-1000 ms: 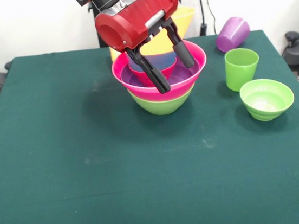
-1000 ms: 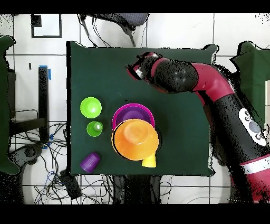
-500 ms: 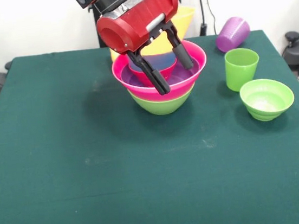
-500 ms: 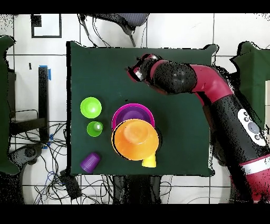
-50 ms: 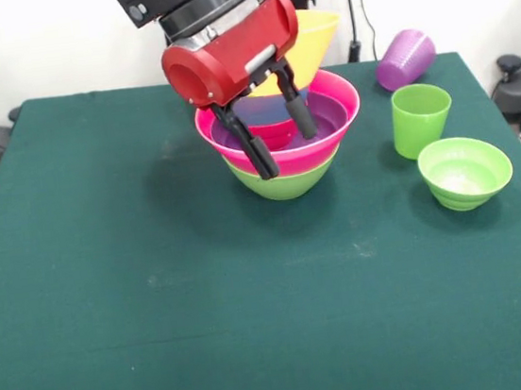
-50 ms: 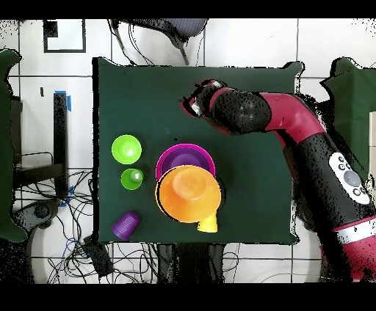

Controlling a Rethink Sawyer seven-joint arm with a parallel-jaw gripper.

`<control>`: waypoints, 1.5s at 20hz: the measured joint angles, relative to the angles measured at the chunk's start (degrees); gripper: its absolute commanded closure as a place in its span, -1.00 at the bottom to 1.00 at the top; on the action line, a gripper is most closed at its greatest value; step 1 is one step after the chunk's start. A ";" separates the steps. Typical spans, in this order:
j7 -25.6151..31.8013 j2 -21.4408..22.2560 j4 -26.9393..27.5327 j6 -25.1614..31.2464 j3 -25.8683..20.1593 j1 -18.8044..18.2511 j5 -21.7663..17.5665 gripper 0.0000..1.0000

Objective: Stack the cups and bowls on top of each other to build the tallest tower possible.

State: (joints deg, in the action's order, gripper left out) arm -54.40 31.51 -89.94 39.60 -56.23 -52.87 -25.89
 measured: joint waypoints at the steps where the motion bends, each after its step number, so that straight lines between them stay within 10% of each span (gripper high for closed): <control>1: 0.00 0.12 0.03 0.01 0.29 0.22 -0.62 -1.00; 11: 0.00 0.46 0.59 1.01 2.84 2.76 -7.10 -1.00; 30: 0.00 0.48 3.34 7.97 6.62 3.42 -3.13 -1.00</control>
State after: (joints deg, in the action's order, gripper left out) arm -54.40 32.00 -86.60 47.57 -49.61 -49.45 -29.01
